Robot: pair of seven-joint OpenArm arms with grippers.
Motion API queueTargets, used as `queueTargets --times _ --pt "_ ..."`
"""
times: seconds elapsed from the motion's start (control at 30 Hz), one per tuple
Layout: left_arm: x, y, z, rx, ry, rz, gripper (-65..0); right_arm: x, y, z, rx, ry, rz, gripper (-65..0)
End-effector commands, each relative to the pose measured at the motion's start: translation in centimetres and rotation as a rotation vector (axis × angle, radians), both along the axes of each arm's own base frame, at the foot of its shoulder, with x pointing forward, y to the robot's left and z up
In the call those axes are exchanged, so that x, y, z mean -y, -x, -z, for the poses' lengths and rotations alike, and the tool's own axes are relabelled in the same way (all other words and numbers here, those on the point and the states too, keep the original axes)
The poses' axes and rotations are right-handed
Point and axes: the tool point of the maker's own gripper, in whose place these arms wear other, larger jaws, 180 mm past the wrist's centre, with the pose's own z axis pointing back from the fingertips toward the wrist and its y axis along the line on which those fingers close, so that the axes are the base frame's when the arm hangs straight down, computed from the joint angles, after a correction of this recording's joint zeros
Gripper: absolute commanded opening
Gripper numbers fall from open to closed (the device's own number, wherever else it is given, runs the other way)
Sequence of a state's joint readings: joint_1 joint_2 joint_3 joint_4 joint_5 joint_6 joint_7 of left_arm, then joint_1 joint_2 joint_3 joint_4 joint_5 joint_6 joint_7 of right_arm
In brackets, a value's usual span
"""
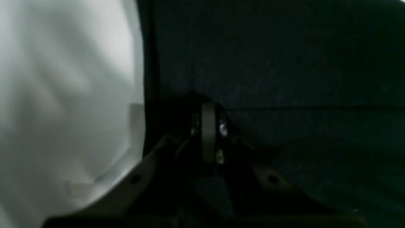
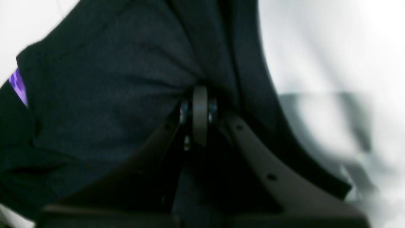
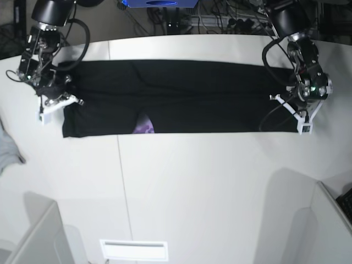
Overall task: Fold the T-shirt properly
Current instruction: 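Grasp the folded strip's ends with both grippers and pull it flat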
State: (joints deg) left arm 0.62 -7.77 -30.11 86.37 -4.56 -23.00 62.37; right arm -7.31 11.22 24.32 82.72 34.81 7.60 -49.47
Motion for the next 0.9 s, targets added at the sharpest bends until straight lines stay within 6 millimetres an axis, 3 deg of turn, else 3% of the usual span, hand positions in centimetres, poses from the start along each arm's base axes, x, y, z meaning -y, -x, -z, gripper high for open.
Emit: queueTargets --times 0.0,0.17,0.33,0.47,0.57,0.67,0.77,0.87 --pt "0.5 0.9 1.4 -0.078 0.022 0.001 -65.0 1.6 0.0 0.2 -0.029 0.055 0.017 -65.0" --pt "1.2 -3.1 1.2 -0.046 0.082 -0.011 -65.0 2.5 -2.6 -0.3 0.005 0.053 0.04 -65.0" --pt "2.5 -6.2 -0.8 0.008 0.063 0.052 -65.0 3.1 -5.2 -1.7 0.068 0.063 0.055 -65.0" --pt "2.0 -7.6 -4.0 0.098 0.011 0.065 -65.0 3.7 -6.4 -3.2 0.104 0.077 0.05 -65.0" --pt "1.5 -7.7 -6.3 0.122 -0.027 0.062 -65.0 3.8 -7.6 -5.4 0.167 0.104 0.036 -65.0" --pt "0.6 -8.0 -10.0 0.188 -0.08 0.043 -65.0 3.5 -8.6 -8.3 0.251 0.137 0.016 -65.0" --pt "-0.6 -7.8 -14.0 0.286 -0.136 0.013 -65.0 2.5 -8.5 -10.7 0.314 0.165 -0.014 -65.0" --pt "-1.4 -7.1 -16.1 0.338 -0.175 -0.011 -65.0 1.4 -8.0 -11.7 0.34 0.162 -0.027 -65.0"
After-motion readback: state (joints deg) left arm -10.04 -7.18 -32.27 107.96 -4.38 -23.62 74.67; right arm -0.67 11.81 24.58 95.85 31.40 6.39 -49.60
